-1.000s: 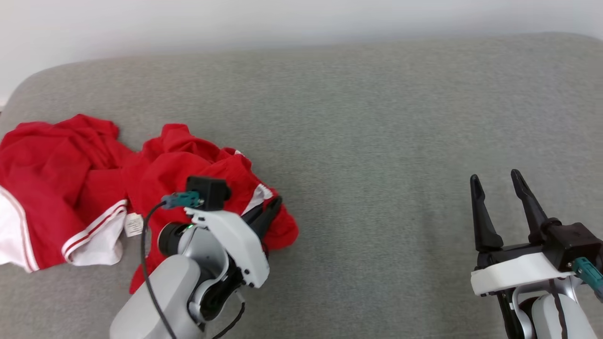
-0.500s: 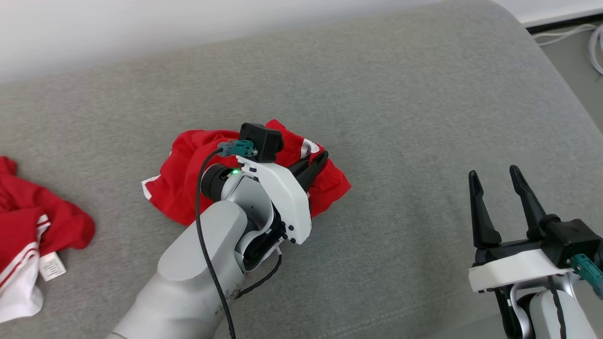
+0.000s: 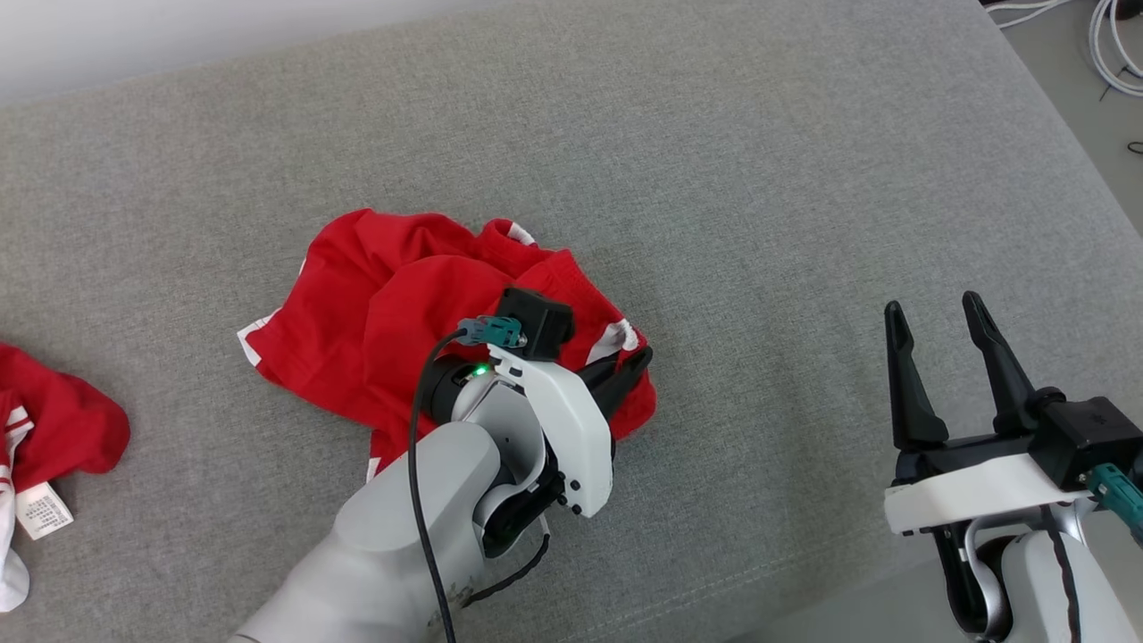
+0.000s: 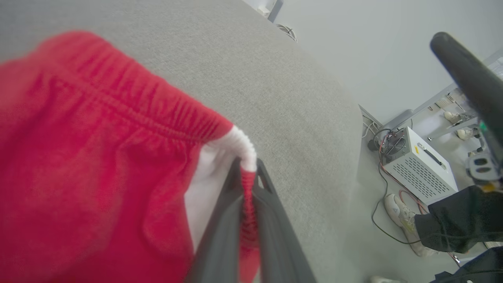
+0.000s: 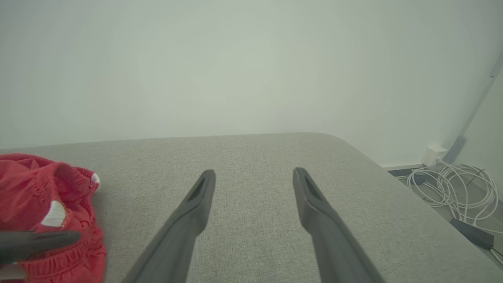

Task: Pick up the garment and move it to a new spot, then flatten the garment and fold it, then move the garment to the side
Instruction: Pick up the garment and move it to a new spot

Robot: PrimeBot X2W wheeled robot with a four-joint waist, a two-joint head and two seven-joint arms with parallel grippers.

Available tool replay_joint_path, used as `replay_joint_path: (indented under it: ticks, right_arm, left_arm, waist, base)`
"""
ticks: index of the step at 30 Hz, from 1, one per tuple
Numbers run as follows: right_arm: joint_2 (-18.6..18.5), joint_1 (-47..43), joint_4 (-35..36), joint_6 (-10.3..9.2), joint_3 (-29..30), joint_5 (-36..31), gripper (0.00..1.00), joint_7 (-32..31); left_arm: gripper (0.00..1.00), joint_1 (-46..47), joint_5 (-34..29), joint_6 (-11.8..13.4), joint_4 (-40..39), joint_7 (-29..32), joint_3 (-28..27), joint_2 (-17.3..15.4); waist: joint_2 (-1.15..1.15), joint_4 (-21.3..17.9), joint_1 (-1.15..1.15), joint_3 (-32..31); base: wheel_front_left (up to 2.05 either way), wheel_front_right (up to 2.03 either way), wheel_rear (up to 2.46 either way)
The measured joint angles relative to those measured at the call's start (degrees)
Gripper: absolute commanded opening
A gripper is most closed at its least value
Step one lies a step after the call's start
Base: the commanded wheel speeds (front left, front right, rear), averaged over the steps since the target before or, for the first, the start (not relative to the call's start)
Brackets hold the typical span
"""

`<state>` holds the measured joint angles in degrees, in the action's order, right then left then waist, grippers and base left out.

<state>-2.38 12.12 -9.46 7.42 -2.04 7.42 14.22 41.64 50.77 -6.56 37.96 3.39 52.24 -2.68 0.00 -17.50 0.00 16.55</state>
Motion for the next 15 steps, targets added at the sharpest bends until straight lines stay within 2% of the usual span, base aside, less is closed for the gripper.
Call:
replay_joint_path:
  ticks: [5,6,7,15]
  right_arm:
    - [0.0,0.5,0.0,0.0,-0.1,0.6,1.0,0.0]
    - [0.0,0.5,-0.1,0.0,-0.1,0.7,1.0,0.0]
    - [0.0,0.5,-0.1,0.0,-0.1,0.7,1.0,0.0]
    - [0.0,0.2,-0.8,0.0,0.0,0.3,1.0,0.0]
  left_arm:
    - [0.0,0.7,1.6,0.0,0.5,-1.0,2.6,-0.1]
    - [0.41,1.1,2.1,0.0,0.5,-1.1,3.0,-0.1]
    - [1.0,1.5,2.4,0.0,0.4,-1.2,3.6,-0.1]
    - [1.0,2.3,2.7,0.0,-2.0,-3.6,6.3,-0.1]
  waist:
    - [0.0,-0.3,0.0,0.0]
    - [0.0,-0.3,0.0,-0.1]
    - [0.0,-0.2,0.0,-0.2]
    - [0.0,2.9,0.0,-1.9]
  base:
    - [0.0,0.0,0.0]
    - [0.0,0.0,0.0]
    - [0.0,0.0,0.0]
    - [0.0,0.0,0.0]
